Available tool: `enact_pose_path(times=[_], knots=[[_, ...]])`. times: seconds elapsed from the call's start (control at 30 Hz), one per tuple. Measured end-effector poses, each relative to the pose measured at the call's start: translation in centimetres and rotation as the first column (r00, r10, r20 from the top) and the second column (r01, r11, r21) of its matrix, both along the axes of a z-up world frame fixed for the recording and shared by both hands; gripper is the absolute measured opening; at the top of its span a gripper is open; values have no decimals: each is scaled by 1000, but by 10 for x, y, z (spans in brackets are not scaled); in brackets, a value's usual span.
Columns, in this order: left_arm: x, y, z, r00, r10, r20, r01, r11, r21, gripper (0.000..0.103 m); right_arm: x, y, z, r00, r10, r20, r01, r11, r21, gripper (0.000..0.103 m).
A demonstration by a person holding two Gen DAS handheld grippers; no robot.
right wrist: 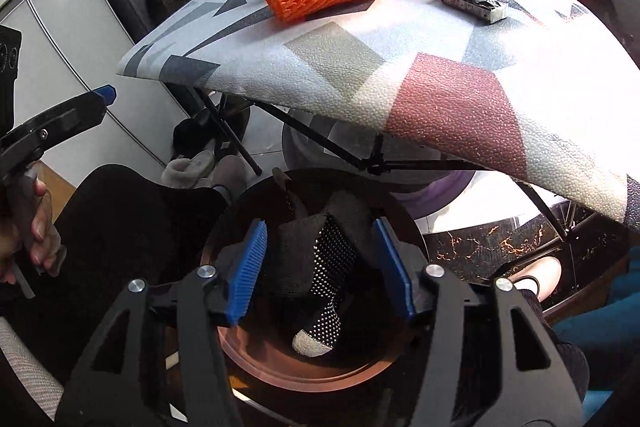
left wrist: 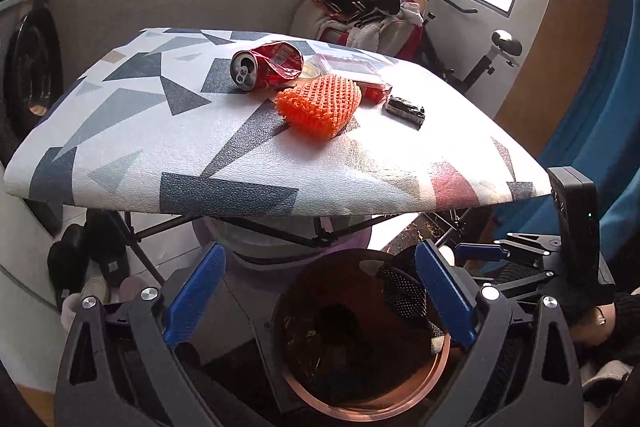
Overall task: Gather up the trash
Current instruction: 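Open both grippers over the bin to drop the gloves and foil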
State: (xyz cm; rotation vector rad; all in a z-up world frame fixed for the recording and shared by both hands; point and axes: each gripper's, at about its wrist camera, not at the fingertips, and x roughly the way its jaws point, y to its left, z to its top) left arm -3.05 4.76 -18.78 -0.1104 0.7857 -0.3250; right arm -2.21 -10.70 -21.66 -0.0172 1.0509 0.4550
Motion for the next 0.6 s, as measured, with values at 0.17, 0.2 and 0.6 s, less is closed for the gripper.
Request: enact_pose_path(times=[0.17,0.2,0.6], knots=[[2,-1,-2,1000,5,-13,-5,1000,9,94,0,-2,3,1000,-4,10,4,1000,-1,97],[2,-2,-3,1000,6,-16,-6,1000,10,94,0,-2,2,1000,-9,6,9,1000,-8,97],[3,-2,-4,1000,6,-21,-6,1000,11,94,3,-14,7,998,-57,16,56,998,37,97]])
